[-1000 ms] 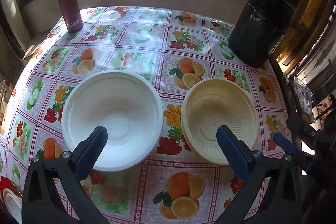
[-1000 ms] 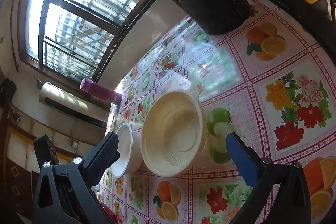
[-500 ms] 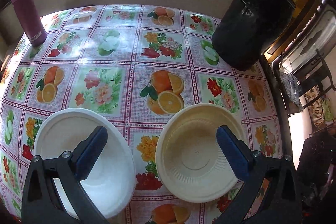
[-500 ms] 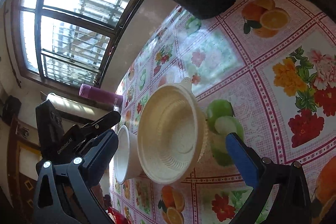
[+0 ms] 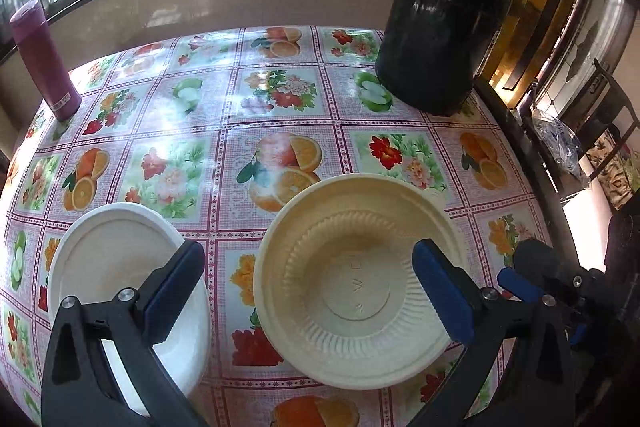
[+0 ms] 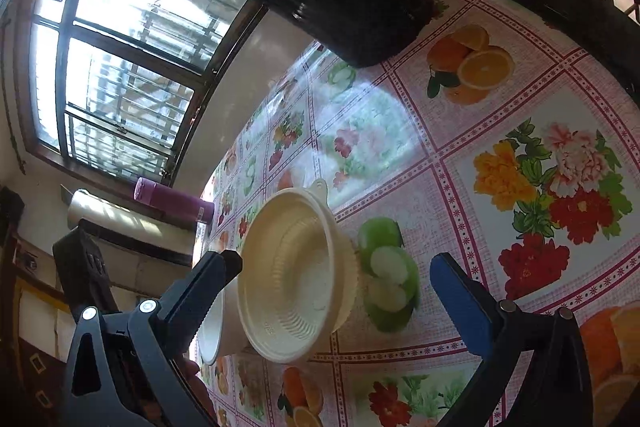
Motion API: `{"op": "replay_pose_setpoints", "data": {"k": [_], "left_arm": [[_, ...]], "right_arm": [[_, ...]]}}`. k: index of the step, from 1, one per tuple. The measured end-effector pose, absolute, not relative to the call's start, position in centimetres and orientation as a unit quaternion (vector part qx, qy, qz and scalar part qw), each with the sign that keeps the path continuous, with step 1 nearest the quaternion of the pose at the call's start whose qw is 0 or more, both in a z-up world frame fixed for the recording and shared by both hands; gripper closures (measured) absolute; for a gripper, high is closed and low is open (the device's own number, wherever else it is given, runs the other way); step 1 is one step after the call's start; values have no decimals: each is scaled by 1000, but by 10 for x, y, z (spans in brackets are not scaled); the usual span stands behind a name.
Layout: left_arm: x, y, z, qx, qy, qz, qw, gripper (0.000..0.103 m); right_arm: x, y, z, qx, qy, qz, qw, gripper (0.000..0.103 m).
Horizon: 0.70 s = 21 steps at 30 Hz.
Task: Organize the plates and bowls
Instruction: 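Position the open left tool at the rim of the beige bowl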
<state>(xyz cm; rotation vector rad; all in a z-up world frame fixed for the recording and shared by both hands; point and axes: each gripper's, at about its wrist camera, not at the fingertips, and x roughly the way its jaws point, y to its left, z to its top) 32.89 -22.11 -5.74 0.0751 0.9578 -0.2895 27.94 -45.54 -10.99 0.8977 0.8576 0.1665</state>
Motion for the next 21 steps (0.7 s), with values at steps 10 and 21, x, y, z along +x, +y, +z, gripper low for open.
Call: {"op": "replay_pose_setpoints", "data": {"k": [10, 21], "left_arm": [[282, -235, -56, 64, 402, -143, 902, 0], [273, -243, -59, 85, 392, -150, 904, 0]], "right_arm": [[278, -455, -96, 423, 382, 90, 817, 0], [286, -445, -99, 418, 389, 96, 815, 0]]}}
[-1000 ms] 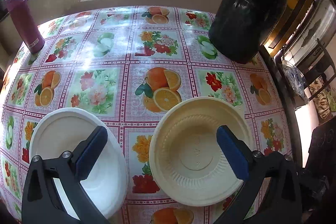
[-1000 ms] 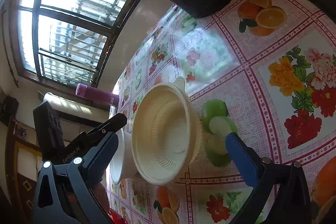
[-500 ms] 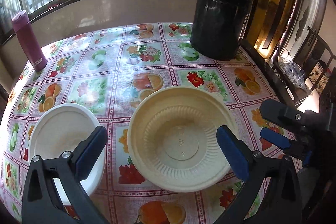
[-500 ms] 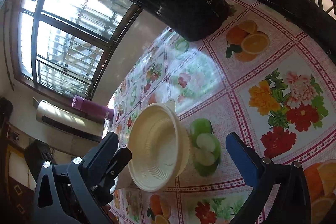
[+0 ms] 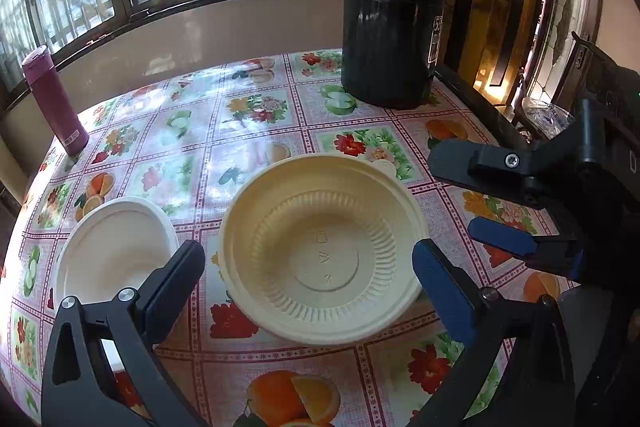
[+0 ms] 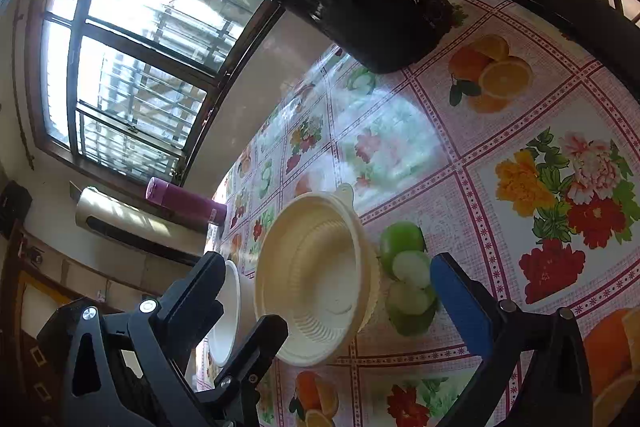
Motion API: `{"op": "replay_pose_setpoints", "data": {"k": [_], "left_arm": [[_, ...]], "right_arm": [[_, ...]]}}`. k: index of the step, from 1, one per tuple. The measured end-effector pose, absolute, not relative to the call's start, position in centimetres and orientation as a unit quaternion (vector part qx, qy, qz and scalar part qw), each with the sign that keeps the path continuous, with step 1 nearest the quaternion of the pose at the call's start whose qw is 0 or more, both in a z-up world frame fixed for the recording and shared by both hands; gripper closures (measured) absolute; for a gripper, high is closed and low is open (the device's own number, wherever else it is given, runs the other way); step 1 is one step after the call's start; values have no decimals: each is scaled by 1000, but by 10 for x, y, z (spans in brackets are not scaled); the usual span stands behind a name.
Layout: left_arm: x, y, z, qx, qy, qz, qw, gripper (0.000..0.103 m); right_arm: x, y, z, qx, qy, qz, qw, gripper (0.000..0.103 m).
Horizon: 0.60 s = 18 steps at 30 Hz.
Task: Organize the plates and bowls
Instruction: 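Position the open left tool at the rim of the beige bowl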
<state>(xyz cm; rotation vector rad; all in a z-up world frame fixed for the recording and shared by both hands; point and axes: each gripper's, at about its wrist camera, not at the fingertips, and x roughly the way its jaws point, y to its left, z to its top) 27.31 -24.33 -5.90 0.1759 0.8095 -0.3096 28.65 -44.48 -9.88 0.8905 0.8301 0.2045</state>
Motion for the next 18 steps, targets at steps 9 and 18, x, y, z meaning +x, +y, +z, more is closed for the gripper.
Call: {"op": "replay_pose_setpoints", "data": {"k": [9, 18], "left_arm": [[272, -240, -70, 65, 402, -153, 900, 0], [277, -227, -86, 29, 421, -153, 894, 0]], "right_arm": [[297, -433, -102, 394, 397, 96, 823, 0], [310, -417, -106, 366, 416, 104, 826, 0]]}}
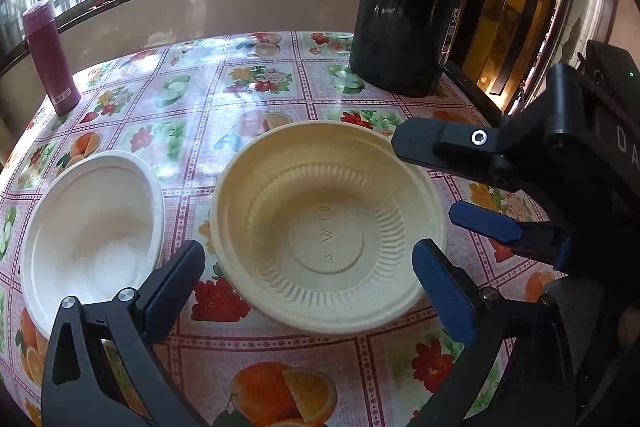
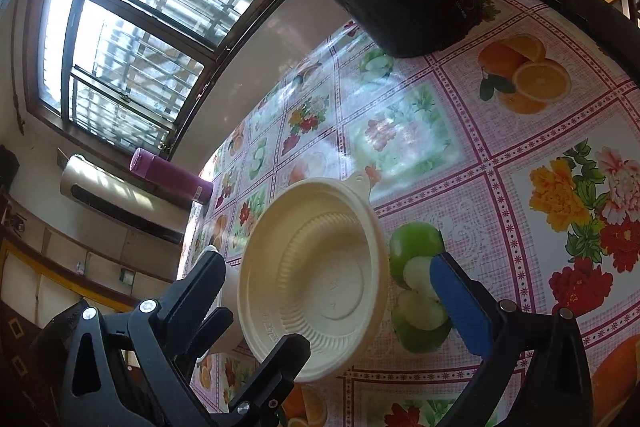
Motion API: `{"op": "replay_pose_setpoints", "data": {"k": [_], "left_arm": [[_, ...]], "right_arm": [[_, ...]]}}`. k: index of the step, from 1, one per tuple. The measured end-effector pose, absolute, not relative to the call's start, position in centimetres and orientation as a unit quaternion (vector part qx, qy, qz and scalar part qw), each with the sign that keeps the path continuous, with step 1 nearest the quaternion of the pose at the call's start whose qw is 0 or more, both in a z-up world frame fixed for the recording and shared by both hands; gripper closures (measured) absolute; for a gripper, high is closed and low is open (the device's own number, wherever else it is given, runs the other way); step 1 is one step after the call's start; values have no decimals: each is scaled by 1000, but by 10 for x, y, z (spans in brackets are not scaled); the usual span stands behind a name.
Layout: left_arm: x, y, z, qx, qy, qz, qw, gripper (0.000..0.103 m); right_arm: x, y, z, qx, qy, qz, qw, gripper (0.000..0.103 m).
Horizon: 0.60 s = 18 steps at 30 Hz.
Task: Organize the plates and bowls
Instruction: 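Position the open left tool at the rim of the beige bowl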
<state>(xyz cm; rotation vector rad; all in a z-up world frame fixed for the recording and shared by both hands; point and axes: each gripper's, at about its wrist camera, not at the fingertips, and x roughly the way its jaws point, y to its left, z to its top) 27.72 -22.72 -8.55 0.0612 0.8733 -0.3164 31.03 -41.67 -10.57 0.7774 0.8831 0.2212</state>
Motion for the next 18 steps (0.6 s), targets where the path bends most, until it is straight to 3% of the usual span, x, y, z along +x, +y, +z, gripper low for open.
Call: {"op": "replay_pose_setpoints", "data": {"k": [18], "left_arm": [[285, -179, -81, -122, 481, -203, 844, 0]], "right_arm": [[314, -413, -119, 387, 424, 109, 812, 2]]}}
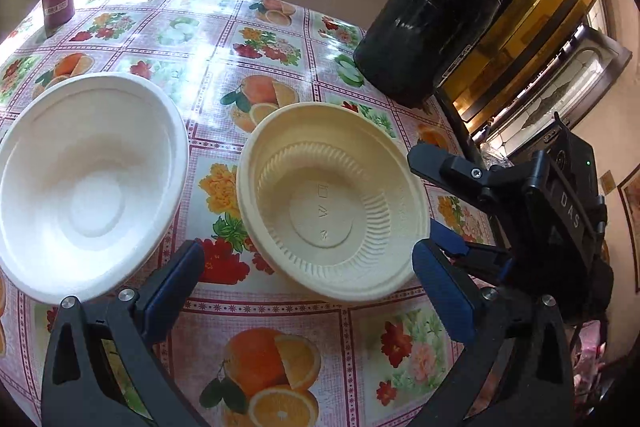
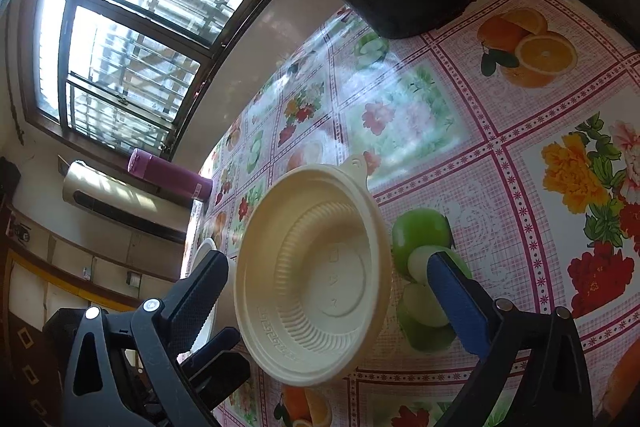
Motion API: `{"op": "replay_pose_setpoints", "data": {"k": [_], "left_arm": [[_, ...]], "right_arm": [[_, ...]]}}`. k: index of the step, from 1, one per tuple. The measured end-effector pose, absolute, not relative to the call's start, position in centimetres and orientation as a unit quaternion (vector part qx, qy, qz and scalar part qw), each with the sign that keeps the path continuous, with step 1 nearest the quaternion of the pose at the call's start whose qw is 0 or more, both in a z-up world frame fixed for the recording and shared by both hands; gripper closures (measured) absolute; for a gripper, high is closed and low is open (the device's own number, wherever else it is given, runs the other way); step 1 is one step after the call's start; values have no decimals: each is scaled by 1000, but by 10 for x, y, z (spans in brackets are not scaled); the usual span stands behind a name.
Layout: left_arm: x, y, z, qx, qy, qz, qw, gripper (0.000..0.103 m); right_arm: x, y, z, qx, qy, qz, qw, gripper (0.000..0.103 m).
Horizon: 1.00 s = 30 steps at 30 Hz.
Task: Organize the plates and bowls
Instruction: 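Position the open left tool at the rim of the beige bowl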
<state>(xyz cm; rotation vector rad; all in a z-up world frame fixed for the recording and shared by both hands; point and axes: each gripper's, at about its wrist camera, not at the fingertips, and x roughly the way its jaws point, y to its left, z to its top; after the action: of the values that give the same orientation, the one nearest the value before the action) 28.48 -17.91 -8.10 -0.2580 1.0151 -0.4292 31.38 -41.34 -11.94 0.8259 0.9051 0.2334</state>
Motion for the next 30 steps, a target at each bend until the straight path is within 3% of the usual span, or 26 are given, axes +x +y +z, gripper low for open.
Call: {"op": "replay_pose_setpoints", "data": {"k": [9, 19, 27, 30], "left_arm": [[287, -170, -93, -228, 554, -207, 773, 0], [302, -162, -97, -250, 526, -182, 792, 0], [308, -164, -101, -262, 520, -195, 789, 20], [308, -163, -101, -264, 518, -201, 789, 33]], "right_arm": [[312, -414, -111, 387, 425, 117, 810, 2], [313, -411, -117, 388, 432, 106, 808, 4], [313, -411, -119, 391, 431, 102, 807, 7], [313, -412, -120, 391, 430, 100, 807, 8]]}}
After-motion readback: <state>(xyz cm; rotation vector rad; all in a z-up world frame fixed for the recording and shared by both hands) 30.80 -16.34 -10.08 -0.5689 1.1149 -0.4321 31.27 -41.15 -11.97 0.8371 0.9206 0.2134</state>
